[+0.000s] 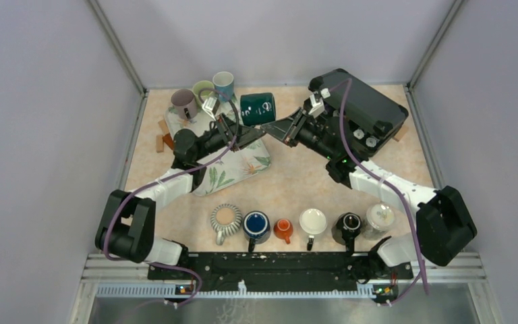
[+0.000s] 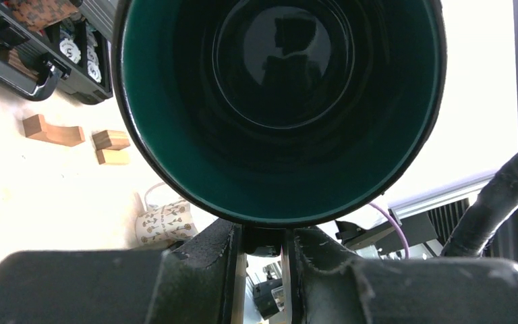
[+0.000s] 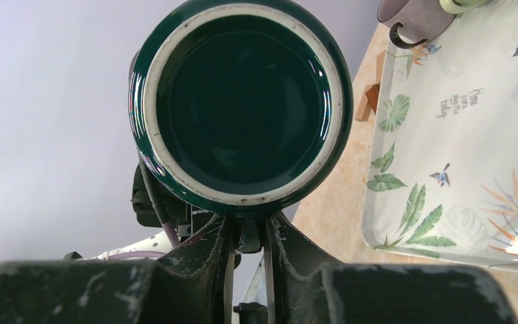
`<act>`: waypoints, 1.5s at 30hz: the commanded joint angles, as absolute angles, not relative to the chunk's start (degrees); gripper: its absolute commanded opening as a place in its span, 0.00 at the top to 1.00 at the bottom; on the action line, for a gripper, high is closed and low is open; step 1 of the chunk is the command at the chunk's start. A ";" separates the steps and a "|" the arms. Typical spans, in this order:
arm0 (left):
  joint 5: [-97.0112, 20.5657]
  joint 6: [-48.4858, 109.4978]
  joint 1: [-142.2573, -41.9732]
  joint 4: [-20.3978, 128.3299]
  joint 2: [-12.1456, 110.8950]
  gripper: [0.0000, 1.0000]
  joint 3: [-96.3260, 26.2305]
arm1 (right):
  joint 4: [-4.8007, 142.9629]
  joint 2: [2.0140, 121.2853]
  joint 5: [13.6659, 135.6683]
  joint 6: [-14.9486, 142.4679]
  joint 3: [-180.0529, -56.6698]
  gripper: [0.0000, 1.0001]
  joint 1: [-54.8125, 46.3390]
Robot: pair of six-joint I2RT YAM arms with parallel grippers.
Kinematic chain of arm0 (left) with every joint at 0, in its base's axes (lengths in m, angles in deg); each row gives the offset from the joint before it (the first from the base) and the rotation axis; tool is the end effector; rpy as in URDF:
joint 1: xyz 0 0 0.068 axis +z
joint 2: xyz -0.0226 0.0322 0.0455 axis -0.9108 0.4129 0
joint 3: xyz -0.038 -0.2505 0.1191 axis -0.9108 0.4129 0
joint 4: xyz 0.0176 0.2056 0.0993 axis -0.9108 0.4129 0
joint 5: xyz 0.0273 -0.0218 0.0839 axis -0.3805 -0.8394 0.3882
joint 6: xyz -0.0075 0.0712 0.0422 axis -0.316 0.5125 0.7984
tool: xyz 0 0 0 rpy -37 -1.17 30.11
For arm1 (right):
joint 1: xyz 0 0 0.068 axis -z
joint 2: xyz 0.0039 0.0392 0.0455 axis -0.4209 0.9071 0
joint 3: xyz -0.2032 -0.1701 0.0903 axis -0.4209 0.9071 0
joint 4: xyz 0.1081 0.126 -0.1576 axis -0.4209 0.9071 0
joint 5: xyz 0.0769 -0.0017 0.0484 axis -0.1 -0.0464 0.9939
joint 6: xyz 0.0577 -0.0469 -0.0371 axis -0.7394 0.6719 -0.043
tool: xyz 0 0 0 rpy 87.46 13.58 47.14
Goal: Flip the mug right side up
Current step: Turn over the cup at the center of the board, then place the cup on the tray.
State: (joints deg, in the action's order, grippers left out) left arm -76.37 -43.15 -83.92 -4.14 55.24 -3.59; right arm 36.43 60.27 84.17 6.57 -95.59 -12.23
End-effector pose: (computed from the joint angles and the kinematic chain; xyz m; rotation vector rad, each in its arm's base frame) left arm 0.2628 -0.1422 0.3324 -0.0623 1.6549 -1.9525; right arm 0.2491 0.2154 0.3523 0.1220 1.7159 1.5986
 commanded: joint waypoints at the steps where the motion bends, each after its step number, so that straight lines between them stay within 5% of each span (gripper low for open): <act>1: -75.02 -38.29 -84.25 -3.63 53.94 1.00 -4.76 | 33.63 59.90 82.58 10.14 -95.64 0.95 -12.81; 12: -68.26 -22.88 -84.14 15.53 48.38 1.00 -7.85 | 43.56 57.24 78.16 15.40 -95.83 0.41 -12.81; 25: -45.44 7.23 -84.08 53.14 49.59 1.00 -24.08 | 62.99 51.57 68.35 25.24 -97.21 0.04 -12.80; 45: -27.99 24.84 -81.21 72.28 80.68 1.00 -53.77 | 78.82 40.03 57.52 33.47 -98.71 0.01 -12.79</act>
State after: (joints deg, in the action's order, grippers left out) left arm -31.07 21.42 -82.11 73.61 78.37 -45.20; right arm 76.21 43.00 60.59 31.68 -95.78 -12.50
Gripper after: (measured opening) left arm 0.263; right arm 0.987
